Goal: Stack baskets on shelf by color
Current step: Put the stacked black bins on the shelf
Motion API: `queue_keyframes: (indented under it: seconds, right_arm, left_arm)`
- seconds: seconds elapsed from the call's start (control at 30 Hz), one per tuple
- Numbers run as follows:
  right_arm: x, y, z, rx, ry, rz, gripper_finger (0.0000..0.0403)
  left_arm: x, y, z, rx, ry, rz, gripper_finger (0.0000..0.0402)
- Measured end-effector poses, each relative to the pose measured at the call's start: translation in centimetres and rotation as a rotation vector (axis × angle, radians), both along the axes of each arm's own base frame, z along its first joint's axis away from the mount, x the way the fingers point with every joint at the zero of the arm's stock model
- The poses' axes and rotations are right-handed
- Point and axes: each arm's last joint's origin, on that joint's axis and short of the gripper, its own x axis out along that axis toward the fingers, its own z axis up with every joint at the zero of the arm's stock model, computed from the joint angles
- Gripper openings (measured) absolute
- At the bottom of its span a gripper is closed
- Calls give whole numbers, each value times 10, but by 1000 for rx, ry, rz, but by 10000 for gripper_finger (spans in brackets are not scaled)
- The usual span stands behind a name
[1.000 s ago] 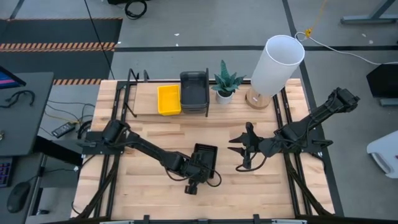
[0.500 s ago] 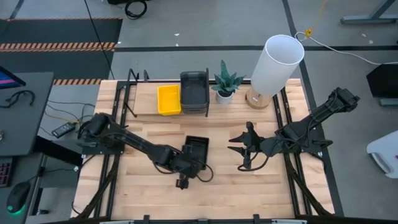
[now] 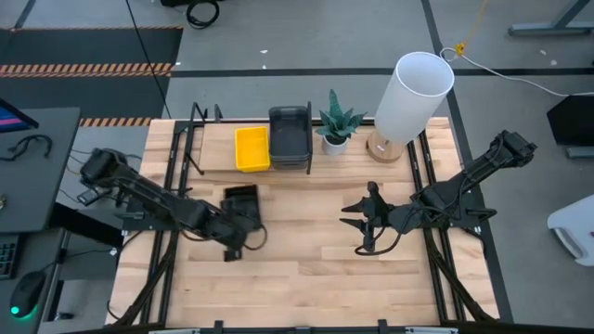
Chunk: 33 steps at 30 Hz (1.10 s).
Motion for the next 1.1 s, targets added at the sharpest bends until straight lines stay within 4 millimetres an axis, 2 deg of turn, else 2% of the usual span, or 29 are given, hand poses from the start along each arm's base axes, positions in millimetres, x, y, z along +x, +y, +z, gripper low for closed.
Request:
queue_keyframes:
  seconds: [0.17, 0.37, 0.7, 0.83, 1.1]
  right_arm:
    - [0, 0, 0, -2, 2, 1, 126]
    - [0, 0, 0, -5, 5, 1, 126]
    - [0, 0, -1, -4, 6, 0, 126]
    - [0, 0, 0, -2, 4, 0, 126]
    - [0, 0, 0, 3, -1, 4, 126]
  left_arm:
    - [-30, 15, 2, 30, 97, 96, 12]
    - [-49, 24, 4, 97, 204, 144, 12]
    - [-53, 33, 7, 251, 226, 62, 12]
    - [-55, 43, 11, 253, 214, 66, 12]
    - [-67, 70, 6, 219, 169, 133, 12]
